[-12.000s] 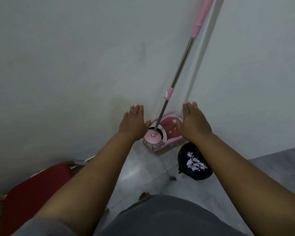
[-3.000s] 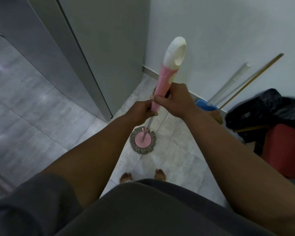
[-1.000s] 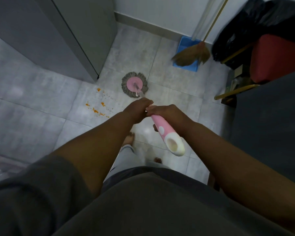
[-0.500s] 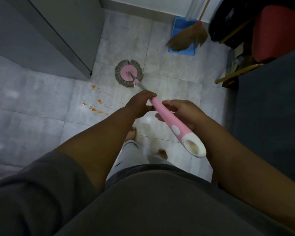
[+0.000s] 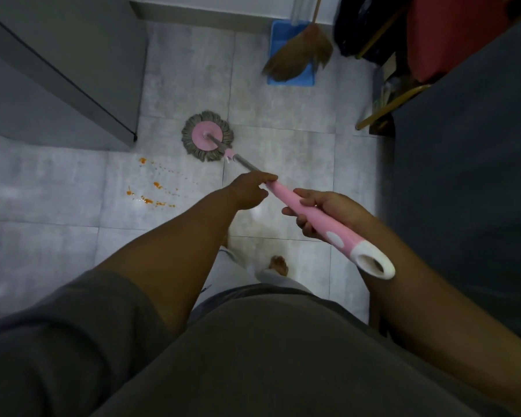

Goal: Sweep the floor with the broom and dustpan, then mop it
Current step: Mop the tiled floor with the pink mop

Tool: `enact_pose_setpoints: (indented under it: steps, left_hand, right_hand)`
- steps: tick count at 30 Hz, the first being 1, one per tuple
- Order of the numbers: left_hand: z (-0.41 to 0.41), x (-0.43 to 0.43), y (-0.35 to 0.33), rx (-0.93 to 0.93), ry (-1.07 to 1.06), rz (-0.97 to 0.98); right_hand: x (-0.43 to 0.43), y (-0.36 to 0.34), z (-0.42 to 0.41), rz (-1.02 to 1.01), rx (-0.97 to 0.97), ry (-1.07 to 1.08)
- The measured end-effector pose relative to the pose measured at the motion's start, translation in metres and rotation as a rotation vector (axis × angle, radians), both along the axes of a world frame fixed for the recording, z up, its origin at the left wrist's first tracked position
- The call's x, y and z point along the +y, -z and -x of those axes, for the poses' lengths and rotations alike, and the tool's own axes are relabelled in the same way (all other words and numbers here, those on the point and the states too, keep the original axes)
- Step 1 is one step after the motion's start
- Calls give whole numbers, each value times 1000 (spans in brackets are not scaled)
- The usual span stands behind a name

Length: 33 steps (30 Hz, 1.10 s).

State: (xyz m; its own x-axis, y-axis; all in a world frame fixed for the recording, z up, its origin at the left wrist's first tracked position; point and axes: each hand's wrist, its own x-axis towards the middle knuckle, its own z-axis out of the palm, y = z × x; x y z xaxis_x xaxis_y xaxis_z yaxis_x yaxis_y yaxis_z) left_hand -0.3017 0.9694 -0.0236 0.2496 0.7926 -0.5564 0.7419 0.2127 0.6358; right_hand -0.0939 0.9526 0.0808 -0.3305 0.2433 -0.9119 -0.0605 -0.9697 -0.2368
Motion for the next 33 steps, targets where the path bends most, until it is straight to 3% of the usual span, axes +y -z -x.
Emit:
enact_pose_setpoints:
  steps: [8,11,15,18,22,33]
  left_hand:
    - [-51,-14,5,-20,-203,64]
    - [-58,-10,9,-86,-460,130]
    - [-60,5,18,-550,-1153,554]
    - [-57,22,34,-822,-1319,678]
    - [-41,66,49,-1006,-1555,717]
    - [70,225,80,-883,-1614,631]
  right_hand:
    - [-16,5,-46,14,3,-60]
    - [-9,6,-46,-14,-19,-84]
    - [11,8,-37,20,-48,-124]
    - [25,13,-19,42,-76,-146]
    - [56,23,15,67,-62,-120]
    - [202,57,143,127,90,26]
